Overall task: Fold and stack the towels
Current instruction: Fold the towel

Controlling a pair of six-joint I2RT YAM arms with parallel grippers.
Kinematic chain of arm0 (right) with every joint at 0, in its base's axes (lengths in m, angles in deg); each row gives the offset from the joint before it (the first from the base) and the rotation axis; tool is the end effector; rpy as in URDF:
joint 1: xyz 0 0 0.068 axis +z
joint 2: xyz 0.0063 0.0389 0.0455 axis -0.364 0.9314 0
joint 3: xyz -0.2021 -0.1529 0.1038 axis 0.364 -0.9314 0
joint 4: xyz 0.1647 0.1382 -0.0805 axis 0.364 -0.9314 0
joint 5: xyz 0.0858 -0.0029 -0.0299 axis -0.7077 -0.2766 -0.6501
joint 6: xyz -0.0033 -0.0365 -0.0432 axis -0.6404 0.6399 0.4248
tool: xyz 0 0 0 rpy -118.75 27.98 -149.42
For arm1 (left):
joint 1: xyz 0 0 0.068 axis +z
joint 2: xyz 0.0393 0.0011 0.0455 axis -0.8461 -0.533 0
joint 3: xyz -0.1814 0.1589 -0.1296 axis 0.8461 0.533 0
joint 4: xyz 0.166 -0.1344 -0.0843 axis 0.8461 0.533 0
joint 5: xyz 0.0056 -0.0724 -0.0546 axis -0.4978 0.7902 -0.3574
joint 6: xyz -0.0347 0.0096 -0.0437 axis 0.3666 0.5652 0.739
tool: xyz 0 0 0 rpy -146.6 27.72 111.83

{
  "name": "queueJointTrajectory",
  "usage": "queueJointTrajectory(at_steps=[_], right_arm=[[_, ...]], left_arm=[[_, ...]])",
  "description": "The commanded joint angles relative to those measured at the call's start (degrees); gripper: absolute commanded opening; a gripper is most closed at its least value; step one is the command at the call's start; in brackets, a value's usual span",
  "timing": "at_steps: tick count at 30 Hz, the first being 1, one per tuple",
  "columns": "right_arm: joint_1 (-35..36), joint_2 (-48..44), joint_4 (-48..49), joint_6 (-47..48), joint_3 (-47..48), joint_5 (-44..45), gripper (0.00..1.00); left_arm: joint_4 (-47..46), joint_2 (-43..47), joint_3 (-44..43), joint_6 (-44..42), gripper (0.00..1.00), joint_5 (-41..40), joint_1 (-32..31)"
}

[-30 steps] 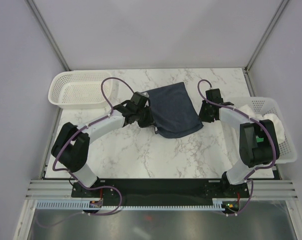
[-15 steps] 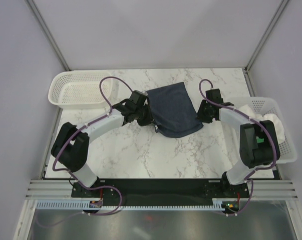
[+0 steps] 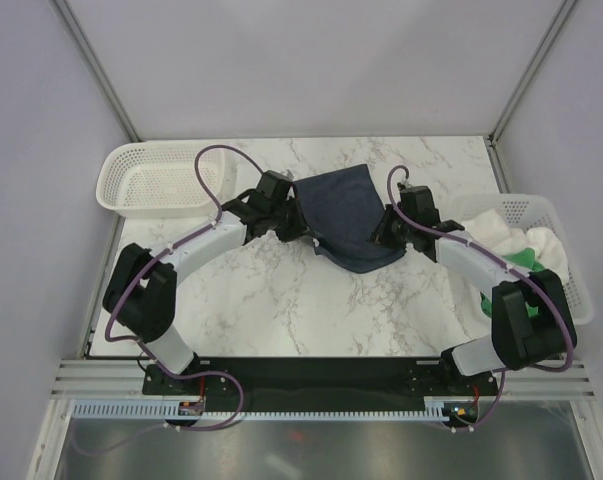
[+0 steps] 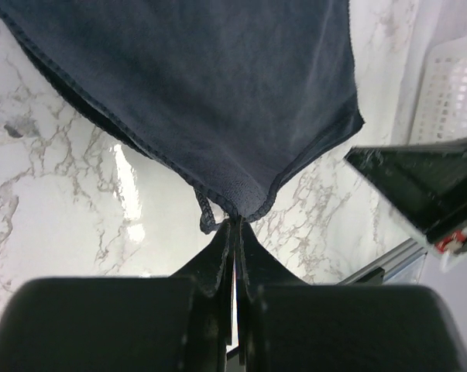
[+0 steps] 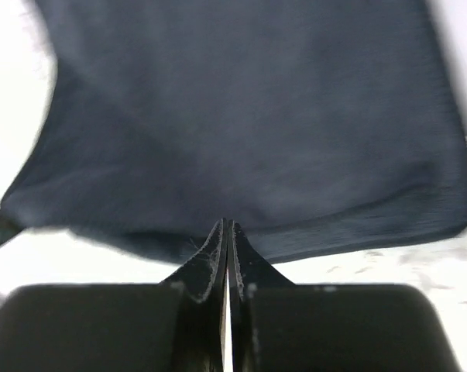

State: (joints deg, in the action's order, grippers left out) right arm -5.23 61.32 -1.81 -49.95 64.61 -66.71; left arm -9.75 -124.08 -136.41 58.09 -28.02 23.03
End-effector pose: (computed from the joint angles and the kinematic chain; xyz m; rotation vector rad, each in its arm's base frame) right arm 0.2646 0.0841 0.2247 0.3254 2.4673 0.6241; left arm 0.2712 -0.1964 0.2558 -0.1757 2.5508 -0.8198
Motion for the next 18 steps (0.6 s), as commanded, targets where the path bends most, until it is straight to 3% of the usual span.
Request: queueJointTrajectory(at_steps=[1, 12, 18], right_arm=[[2.33, -4.74, 7.99, -2.25, -3.71, -4.59, 0.00], [12.88, -2.03, 28.29, -9.47, -10.32, -1.70, 0.00], [15.87, 1.83, 29.01, -10.00, -7.86, 3.67, 0.00]], left_arm=[[-1.44, -1.17, -2.77, 2.67, 0.02, 2.11, 0.22], [-1.35, -0.73, -2.07, 3.20, 0.02, 1.49, 0.22], [-1.35, -0.38, -1.80, 3.38, 0.02, 1.14, 0.22]])
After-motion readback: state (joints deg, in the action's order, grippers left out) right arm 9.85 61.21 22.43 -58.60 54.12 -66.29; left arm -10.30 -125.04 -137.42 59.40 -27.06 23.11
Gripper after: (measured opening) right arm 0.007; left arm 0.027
